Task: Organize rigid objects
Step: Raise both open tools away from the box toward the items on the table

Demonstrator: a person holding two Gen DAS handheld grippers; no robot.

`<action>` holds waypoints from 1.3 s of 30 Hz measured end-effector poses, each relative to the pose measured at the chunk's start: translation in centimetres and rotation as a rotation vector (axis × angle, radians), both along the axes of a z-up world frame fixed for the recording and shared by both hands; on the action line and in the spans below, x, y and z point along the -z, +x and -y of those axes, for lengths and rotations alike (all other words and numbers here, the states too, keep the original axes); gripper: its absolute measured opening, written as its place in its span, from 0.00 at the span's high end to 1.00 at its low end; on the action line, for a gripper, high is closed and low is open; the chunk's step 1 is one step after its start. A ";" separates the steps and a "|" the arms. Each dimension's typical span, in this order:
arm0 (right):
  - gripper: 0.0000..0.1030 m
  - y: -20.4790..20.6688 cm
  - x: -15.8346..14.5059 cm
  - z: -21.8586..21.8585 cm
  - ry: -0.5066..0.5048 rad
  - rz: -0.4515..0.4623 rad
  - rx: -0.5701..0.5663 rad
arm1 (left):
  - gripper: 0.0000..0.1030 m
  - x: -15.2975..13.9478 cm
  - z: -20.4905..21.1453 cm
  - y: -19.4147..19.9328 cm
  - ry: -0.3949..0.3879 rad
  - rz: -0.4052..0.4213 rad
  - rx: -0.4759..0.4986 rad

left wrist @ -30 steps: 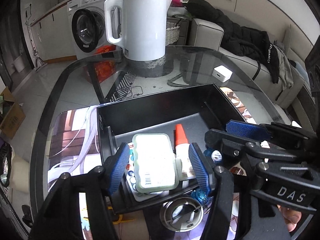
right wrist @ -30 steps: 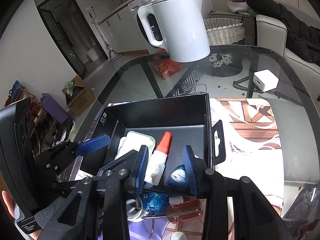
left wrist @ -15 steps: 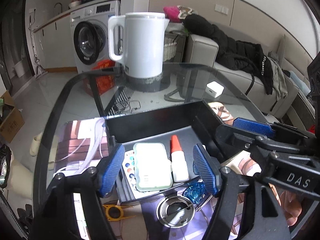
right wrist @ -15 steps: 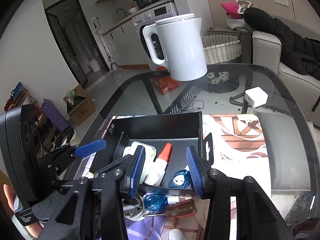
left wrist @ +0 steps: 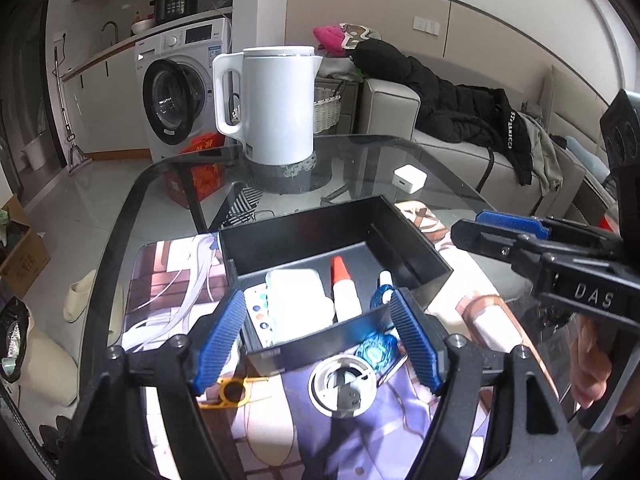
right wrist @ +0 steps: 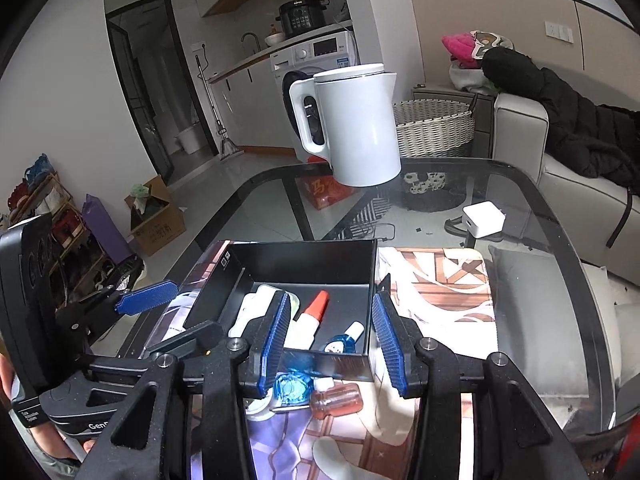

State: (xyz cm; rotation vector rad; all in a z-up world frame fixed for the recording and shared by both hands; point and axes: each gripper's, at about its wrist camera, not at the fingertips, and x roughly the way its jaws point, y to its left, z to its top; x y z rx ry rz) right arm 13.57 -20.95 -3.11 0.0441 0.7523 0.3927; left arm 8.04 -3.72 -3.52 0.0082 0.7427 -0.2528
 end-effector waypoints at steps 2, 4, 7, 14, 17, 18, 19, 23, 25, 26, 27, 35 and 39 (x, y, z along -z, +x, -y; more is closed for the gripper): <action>0.57 -0.1 0.1 0.2 0.000 -0.011 -0.003 | 0.27 0.4 -0.1 -0.1 0.010 -0.013 -0.002; 0.57 -0.2 0.4 0.5 -0.001 -0.027 -0.006 | 0.27 0.9 -0.1 -0.1 0.018 -0.034 -0.002; 0.57 -0.2 1.0 0.8 -0.002 -0.061 -0.017 | 0.27 2.0 0.0 -0.1 0.028 -0.085 0.017; 0.57 0.2 3.3 0.6 -0.037 -0.146 -0.037 | 0.26 2.2 0.2 -0.7 0.081 -0.091 0.027; 0.57 0.4 4.6 0.3 -0.052 -0.199 -0.049 | 0.26 2.1 -0.8 -0.7 0.055 -0.106 0.022; 0.57 0.4 5.0 0.2 -0.058 -0.210 -0.054 | 0.26 2.2 -1.1 -0.6 0.051 -0.115 0.024; 0.57 0.5 5.4 0.1 -0.065 -0.226 -0.061 | 0.26 2.4 -1.4 -0.5 0.051 -0.126 0.026; 0.57 0.7 6.8 -0.4 -0.066 -0.280 -0.076 | 0.26 4.0 -2.2 -0.3 0.087 -0.166 0.022; 0.57 0.9 7.3 -0.7 -0.065 -0.297 -0.081 | 0.26 4.8 -2.4 0.1 0.118 -0.178 0.038; 0.57 1.0 7.6 -0.9 -0.069 -0.302 -0.081 | 0.26 5.2 -2.5 0.3 0.133 -0.181 0.046; 0.57 1.1 7.8 -1.0 -0.074 -0.306 -0.080 | 0.26 5.6 -2.6 0.5 0.151 -0.180 0.055; 0.57 2.0 8.9 -1.3 -0.077 -0.333 -0.066 | 0.22 8.7 -4.4 2.5 0.180 -0.251 0.095; 0.57 2.1 9.1 -1.6 -0.093 -0.331 -0.065 | 0.19 8.8 -5.4 3.1 0.127 -0.275 0.068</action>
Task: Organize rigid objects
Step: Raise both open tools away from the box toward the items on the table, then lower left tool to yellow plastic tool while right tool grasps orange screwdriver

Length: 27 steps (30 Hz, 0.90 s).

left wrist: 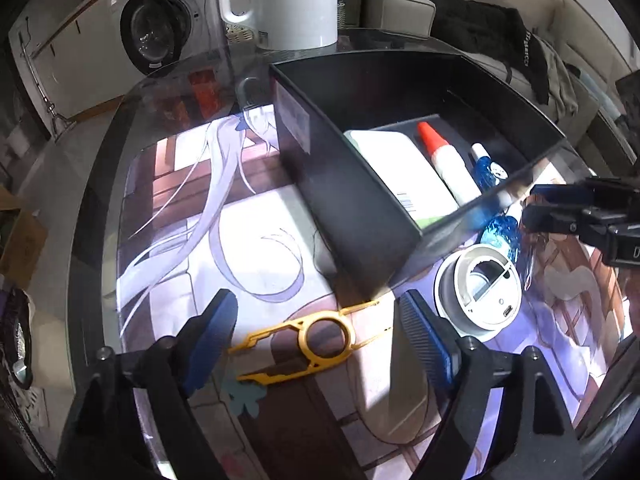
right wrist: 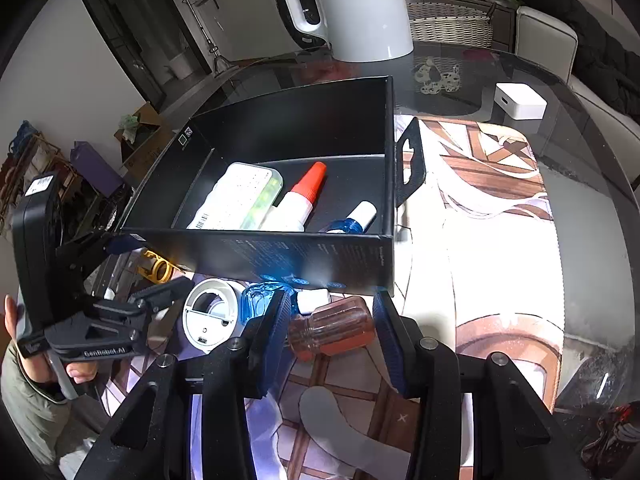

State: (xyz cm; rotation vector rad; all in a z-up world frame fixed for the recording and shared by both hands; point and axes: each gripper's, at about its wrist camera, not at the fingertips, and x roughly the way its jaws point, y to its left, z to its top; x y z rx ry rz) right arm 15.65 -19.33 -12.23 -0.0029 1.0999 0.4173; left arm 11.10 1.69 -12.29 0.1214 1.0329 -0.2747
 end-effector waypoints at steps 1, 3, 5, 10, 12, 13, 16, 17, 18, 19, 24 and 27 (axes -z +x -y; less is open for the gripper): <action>0.57 0.0 0.0 0.0 -0.002 0.001 -0.001 | 0.19 0.0 0.1 -0.1 0.005 -0.005 0.004; 0.57 0.0 0.0 0.1 0.001 -0.005 -0.004 | 0.19 0.0 0.4 -0.4 0.007 -0.016 0.017; 0.57 -0.1 0.0 0.5 0.012 -0.020 0.000 | 0.20 0.0 0.9 -1.1 0.008 -0.030 0.040; 0.57 -0.3 0.0 1.0 0.016 -0.050 -0.013 | 0.21 -0.3 2.3 -3.1 0.016 -0.081 0.072; 0.57 -0.7 -0.3 1.3 0.016 -0.051 -0.013 | 0.21 -0.4 3.0 -3.9 0.013 -0.097 0.093; 0.57 -0.8 -0.4 1.4 0.015 -0.051 -0.014 | 0.22 -0.4 3.4 -4.4 0.015 -0.102 0.109; 0.57 -1.0 -0.7 1.5 0.019 -0.051 -0.011 | 0.28 -0.7 4.8 -5.3 0.013 -0.106 0.144; 0.57 -1.0 -0.6 1.5 0.027 -0.061 -0.005 | 0.31 -0.9 5.0 -5.4 0.009 -0.106 0.157; 0.57 -1.0 -0.5 1.7 0.043 -0.075 0.002 | 0.36 -1.1 5.1 -5.4 -0.001 -0.106 0.167; 0.57 -1.1 -0.4 1.9 0.076 -0.098 0.008 | 0.37 -1.4 5.2 -5.4 -0.014 -0.103 0.170; 0.57 -1.6 -1.0 2.2 0.116 -0.113 0.019 | 0.37 -1.8 3.9 -4.2 -0.026 -0.085 0.119; 0.57 -1.6 -1.0 2.8 0.148 -0.129 0.037 | 0.37 -1.4 3.6 -3.6 -0.031 -0.097 0.108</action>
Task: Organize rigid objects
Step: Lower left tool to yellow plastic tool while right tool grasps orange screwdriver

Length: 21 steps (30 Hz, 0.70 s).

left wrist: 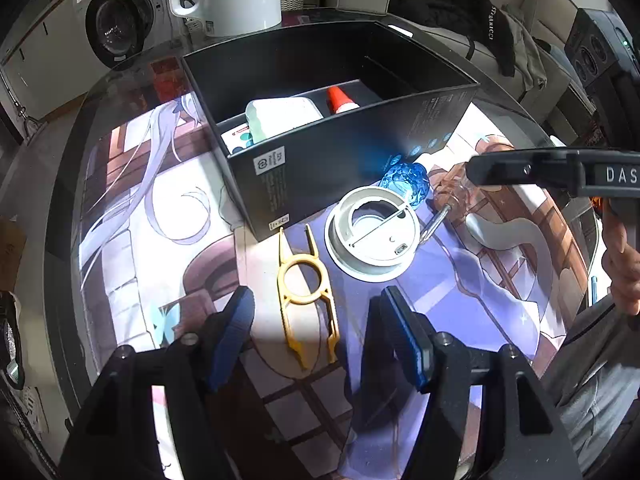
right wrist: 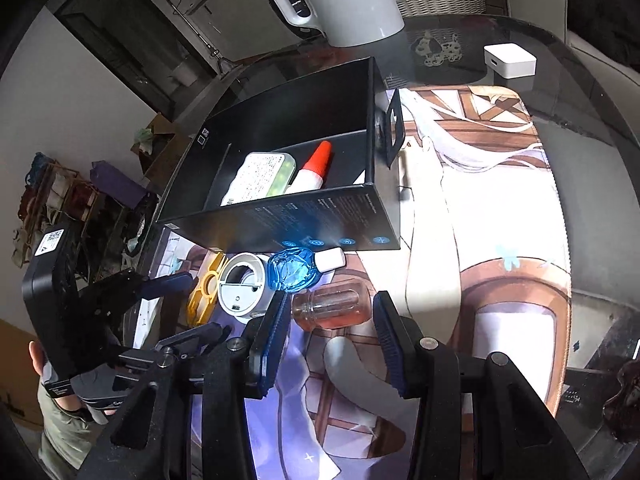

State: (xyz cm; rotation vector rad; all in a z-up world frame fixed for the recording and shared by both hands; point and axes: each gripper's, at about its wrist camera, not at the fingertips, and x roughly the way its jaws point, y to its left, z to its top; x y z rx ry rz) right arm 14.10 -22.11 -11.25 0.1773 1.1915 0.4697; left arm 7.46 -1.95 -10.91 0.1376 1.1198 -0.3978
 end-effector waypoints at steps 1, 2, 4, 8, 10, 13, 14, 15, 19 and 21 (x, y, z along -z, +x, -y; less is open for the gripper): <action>0.56 0.1 0.1 0.1 0.013 0.000 0.024 | 0.37 0.0 0.1 0.1 0.003 0.001 0.003; 0.54 0.2 0.1 0.1 0.016 0.011 0.036 | 0.37 0.1 0.3 -0.1 0.004 0.003 0.004; 0.54 0.6 0.1 -0.3 -0.053 0.054 0.033 | 0.37 0.2 0.7 -0.1 0.003 0.003 0.011; 0.54 0.9 0.4 -1.3 -0.176 0.114 -0.012 | 0.37 0.3 1.4 -0.3 0.016 0.005 0.023; 0.54 0.8 0.5 -1.1 -0.179 0.097 -0.014 | 0.37 0.4 1.3 -0.3 0.017 0.004 0.021; 0.54 0.1 0.1 -1.3 -0.231 0.115 -0.058 | 0.37 0.4 1.0 -0.3 0.020 0.007 0.011; 0.54 -0.1 -0.1 -1.4 -0.239 0.117 -0.072 | 0.37 0.4 0.9 -0.3 0.017 0.005 0.009; 0.54 -0.3 -0.1 -1.5 -0.238 0.117 -0.084 | 0.37 0.4 0.9 -0.3 0.017 0.006 0.008; 0.54 -1.0 -1.1 -2.1 -0.184 0.138 -0.115 | 0.36 0.5 1.0 -0.3 0.023 0.008 0.007; 0.54 -1.4 -1.5 -2.7 -0.173 0.158 -0.144 | 0.36 0.5 1.1 -0.4 0.027 0.009 0.008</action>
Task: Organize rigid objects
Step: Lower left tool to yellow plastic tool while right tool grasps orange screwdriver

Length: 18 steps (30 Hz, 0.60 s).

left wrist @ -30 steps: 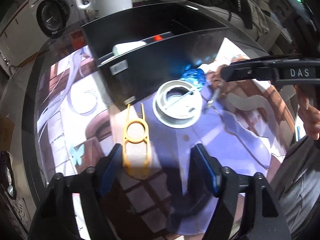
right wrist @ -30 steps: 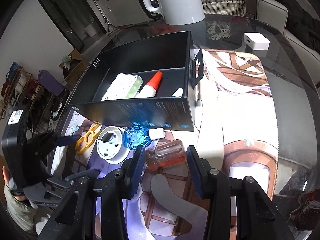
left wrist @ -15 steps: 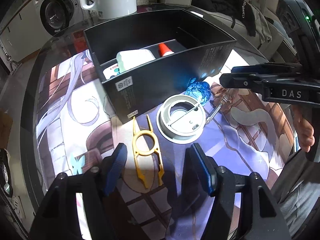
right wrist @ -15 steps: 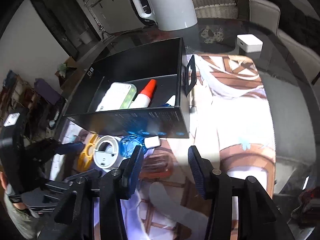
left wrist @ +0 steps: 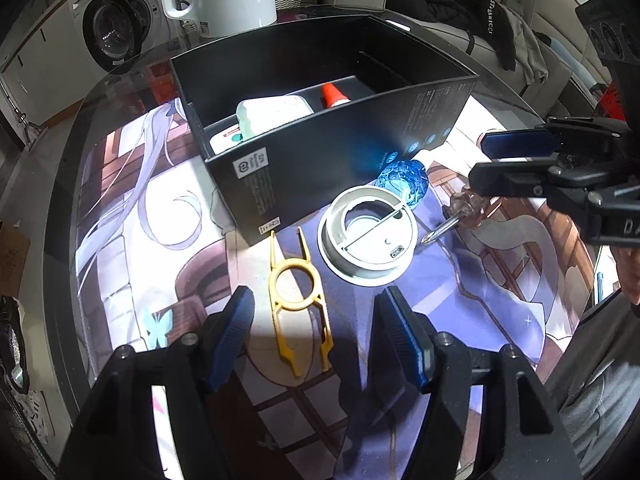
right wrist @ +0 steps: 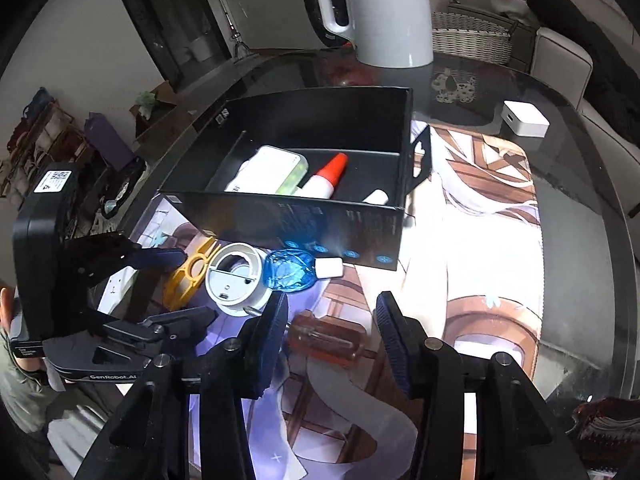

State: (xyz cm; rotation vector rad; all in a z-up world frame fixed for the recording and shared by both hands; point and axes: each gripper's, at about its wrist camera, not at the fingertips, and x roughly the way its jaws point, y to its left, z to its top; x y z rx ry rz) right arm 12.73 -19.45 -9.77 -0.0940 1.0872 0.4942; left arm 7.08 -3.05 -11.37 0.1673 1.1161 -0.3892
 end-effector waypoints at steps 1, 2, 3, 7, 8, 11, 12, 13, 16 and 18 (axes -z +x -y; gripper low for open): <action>0.54 -0.2 0.0 -0.3 0.000 0.003 -0.018 | 0.36 0.0 0.0 0.0 0.002 0.000 0.001; 0.54 -0.3 0.1 -0.7 -0.002 0.001 -0.034 | 0.36 0.0 0.0 0.0 0.004 0.001 0.003; 0.54 -0.3 0.3 -1.0 -0.005 -0.006 -0.055 | 0.36 0.0 0.0 0.0 0.003 0.000 0.002; 0.51 -0.4 1.6 -1.7 -0.049 -0.022 -0.109 | 0.36 0.0 0.0 0.0 0.000 -0.001 0.001; 0.50 -0.4 1.8 -1.9 -0.053 -0.027 -0.115 | 0.36 0.0 0.0 0.0 0.000 -0.002 0.001; 0.47 -0.6 2.3 -2.0 -0.054 -0.057 -0.133 | 0.36 0.0 0.0 0.0 0.000 -0.002 0.001; 0.47 -0.7 2.3 -2.0 -0.053 -0.063 -0.135 | 0.36 0.0 0.0 0.0 0.000 -0.002 0.001; 0.47 -0.7 2.3 -2.0 -0.052 -0.071 -0.135 | 0.36 0.0 0.0 0.0 0.000 -0.002 0.000; 0.44 -1.1 2.3 -1.9 -0.036 -0.110 -0.148 | 0.36 0.0 -0.1 0.1 -0.001 -0.004 -0.001; 0.43 -1.5 2.4 -2.1 -0.039 -0.124 -0.170 | 0.36 0.1 -0.2 0.1 -0.002 -0.004 -0.002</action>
